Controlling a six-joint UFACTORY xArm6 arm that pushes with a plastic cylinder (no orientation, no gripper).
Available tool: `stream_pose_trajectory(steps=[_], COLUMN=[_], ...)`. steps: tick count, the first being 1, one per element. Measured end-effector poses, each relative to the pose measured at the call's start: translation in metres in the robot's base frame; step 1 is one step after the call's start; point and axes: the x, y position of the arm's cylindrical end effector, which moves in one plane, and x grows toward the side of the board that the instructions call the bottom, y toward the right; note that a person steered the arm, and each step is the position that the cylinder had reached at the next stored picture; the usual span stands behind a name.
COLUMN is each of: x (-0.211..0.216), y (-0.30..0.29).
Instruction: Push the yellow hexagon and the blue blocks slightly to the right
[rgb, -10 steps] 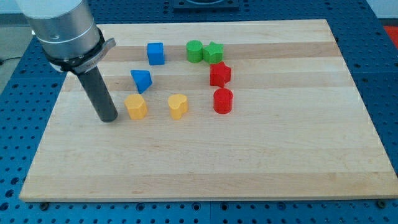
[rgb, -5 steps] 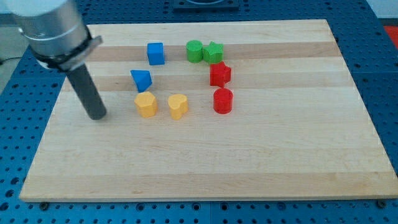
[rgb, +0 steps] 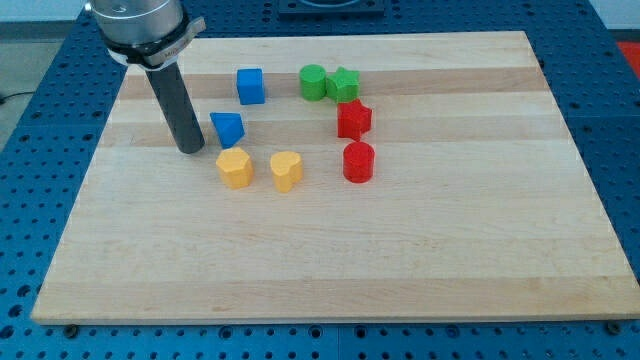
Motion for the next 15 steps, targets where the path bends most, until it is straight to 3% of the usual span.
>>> stream_pose_trajectory(steps=[4, 8, 13, 15], x=[-0.017, -0.115, -0.103, -0.143], y=[0.036, 0.02, 0.056, -0.007])
